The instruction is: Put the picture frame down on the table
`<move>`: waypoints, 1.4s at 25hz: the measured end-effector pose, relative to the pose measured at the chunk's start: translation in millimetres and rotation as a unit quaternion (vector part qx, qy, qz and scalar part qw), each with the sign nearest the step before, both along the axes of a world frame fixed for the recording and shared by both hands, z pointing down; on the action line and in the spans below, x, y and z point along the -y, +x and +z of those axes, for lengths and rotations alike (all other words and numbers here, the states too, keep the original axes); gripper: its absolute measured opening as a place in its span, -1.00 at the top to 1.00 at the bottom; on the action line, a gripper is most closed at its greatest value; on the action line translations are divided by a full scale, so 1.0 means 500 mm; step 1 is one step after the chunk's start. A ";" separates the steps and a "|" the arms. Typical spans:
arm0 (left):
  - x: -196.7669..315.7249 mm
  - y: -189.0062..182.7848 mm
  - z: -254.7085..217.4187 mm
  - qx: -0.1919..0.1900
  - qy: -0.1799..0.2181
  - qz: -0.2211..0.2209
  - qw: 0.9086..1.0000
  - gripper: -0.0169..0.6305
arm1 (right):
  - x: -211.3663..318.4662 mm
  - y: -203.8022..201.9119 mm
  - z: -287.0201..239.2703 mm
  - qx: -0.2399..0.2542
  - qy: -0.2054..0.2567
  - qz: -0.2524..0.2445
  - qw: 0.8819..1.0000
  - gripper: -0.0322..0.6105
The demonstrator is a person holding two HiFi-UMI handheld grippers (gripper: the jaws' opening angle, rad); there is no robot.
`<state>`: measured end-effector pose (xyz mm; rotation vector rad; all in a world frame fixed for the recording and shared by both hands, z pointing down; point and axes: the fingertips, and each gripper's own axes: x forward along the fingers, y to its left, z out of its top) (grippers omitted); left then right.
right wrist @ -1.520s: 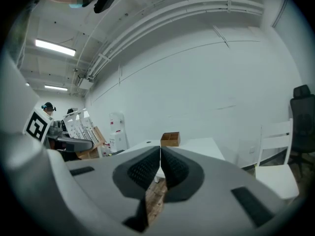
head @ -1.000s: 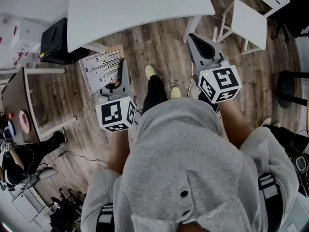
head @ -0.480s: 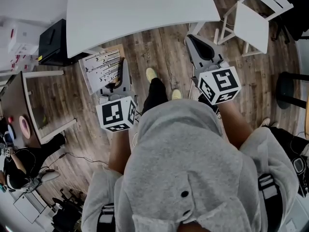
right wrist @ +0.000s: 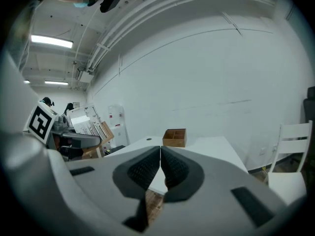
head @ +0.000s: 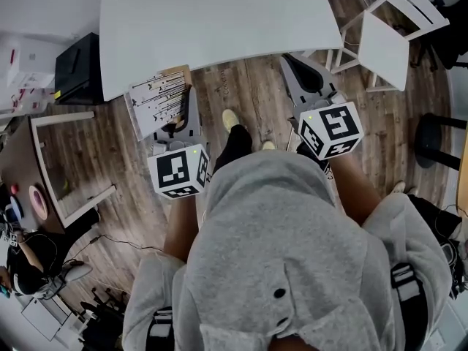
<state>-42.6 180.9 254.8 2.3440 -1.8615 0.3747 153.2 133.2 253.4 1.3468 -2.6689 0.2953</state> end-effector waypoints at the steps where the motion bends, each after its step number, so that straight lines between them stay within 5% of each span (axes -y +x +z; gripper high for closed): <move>1: 0.010 -0.004 -0.001 0.001 0.000 0.000 1.000 0.59 | 0.010 -0.006 -0.001 -0.001 0.000 0.000 1.000 0.82; 26: 0.154 -0.209 -0.012 -0.012 0.015 0.012 1.000 0.59 | 0.145 -0.205 -0.028 -0.029 0.008 0.019 0.999 0.82; 35: 0.156 -0.215 -0.008 -0.015 0.022 0.016 1.000 0.59 | 0.147 -0.208 -0.048 -0.044 0.020 0.027 0.998 0.82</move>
